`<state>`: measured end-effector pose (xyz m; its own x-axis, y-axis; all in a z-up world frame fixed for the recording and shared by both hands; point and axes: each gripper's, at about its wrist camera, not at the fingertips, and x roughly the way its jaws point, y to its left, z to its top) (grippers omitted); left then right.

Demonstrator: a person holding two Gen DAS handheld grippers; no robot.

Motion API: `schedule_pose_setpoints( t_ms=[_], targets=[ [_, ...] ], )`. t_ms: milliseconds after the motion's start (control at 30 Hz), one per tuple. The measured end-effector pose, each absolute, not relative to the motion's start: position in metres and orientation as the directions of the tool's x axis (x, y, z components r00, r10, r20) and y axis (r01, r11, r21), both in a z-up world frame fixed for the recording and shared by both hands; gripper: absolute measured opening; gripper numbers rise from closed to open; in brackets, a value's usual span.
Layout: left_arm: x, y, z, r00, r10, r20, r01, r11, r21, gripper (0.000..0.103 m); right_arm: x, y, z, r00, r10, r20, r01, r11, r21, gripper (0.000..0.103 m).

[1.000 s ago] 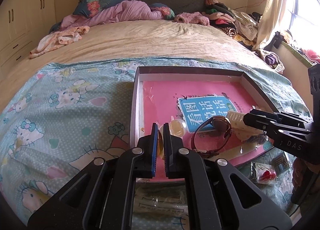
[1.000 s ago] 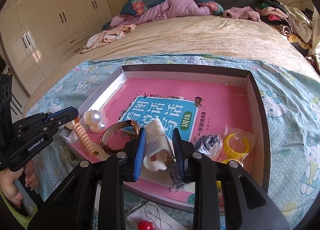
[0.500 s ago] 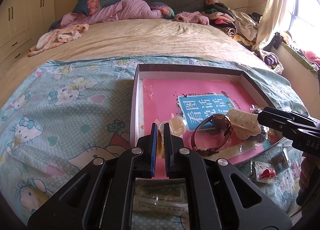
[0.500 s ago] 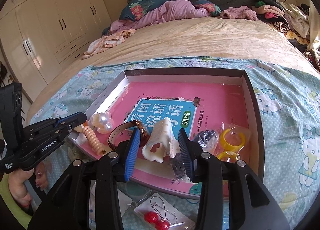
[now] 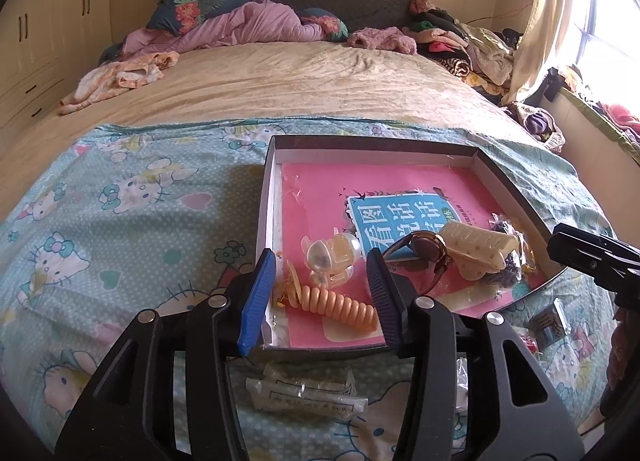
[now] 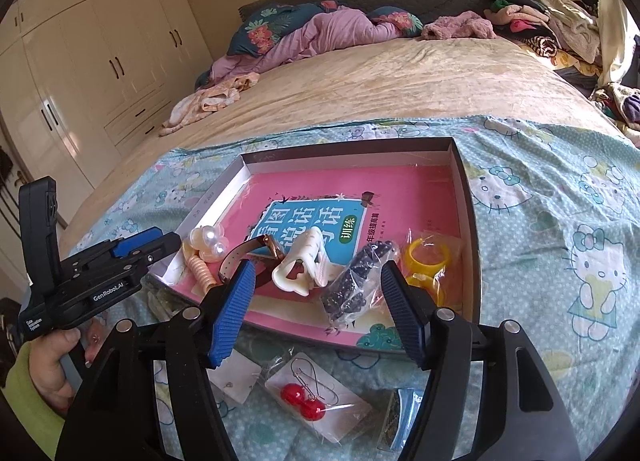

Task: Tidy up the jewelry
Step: 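Carry the hair tie and white comb into the pink box with both grippers, then open both grippers to release the items and withdraw from the box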

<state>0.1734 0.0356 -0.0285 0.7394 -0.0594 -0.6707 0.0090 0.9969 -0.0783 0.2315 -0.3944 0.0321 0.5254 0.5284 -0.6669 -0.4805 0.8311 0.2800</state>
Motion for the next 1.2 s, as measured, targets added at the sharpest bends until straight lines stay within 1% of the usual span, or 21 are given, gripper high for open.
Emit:
schedule_pose_setpoints(
  t_ms=[33, 100, 233, 300, 367, 400, 433, 533, 900, 1200],
  targets=[
    [0.173, 0.036, -0.027, 0.740, -0.058, -0.670, 0.006, 0.997, -0.080, 0.051, 0.230, -0.396, 0.033, 0.526, 0.529, -0.666, -0.480, 0.831, 0.281, 0.072],
    [0.170, 0.036, -0.023, 0.741, -0.057, -0.669, 0.002, 0.997, -0.083, 0.053, 0.227, -0.401, 0.038, 0.546, 0.529, -0.650, -0.470, 0.835, 0.286, 0.085],
    [0.163, 0.036, -0.014, 0.745, -0.063, -0.664, -0.001, 0.995, -0.096, 0.072, 0.222, -0.406, 0.045, 0.555, 0.538, -0.635, -0.470, 0.832, 0.294, 0.086],
    [0.158, 0.035, -0.008, 0.751, -0.073, -0.656, 0.005, 0.994, -0.105, 0.076, 0.219, -0.408, 0.050, 0.560, 0.541, -0.628, -0.473, 0.831, 0.294, 0.087],
    [0.154, 0.033, -0.002, 0.756, -0.076, -0.650, 0.009, 0.994, -0.106, 0.083, 0.217, -0.410, 0.054, 0.566, 0.543, -0.620, -0.476, 0.829, 0.292, 0.087],
    [0.153, 0.033, 0.002, 0.760, -0.080, -0.645, 0.012, 0.994, -0.109, 0.089, 0.216, -0.411, 0.056, 0.568, 0.546, -0.616, -0.478, 0.828, 0.292, 0.088],
    [0.150, 0.032, 0.005, 0.764, -0.083, -0.640, 0.015, 0.994, -0.110, 0.091, 0.214, -0.412, 0.058, 0.570, 0.548, -0.612, -0.481, 0.827, 0.292, 0.088],
    [0.143, 0.029, 0.014, 0.777, -0.074, -0.625, 0.018, 0.995, -0.096, 0.093, 0.209, -0.414, 0.065, 0.579, 0.552, -0.600, -0.489, 0.824, 0.286, 0.088],
    [0.121, 0.026, 0.037, 0.810, -0.051, -0.584, 0.013, 0.998, -0.069, 0.093, 0.190, -0.424, 0.087, 0.602, 0.565, -0.564, -0.510, 0.816, 0.272, 0.088],
    [0.102, 0.023, 0.049, 0.826, -0.037, -0.563, 0.010, 0.999, -0.051, 0.093, 0.174, -0.426, 0.097, 0.599, 0.579, -0.552, -0.538, 0.803, 0.258, 0.088]
  ],
)
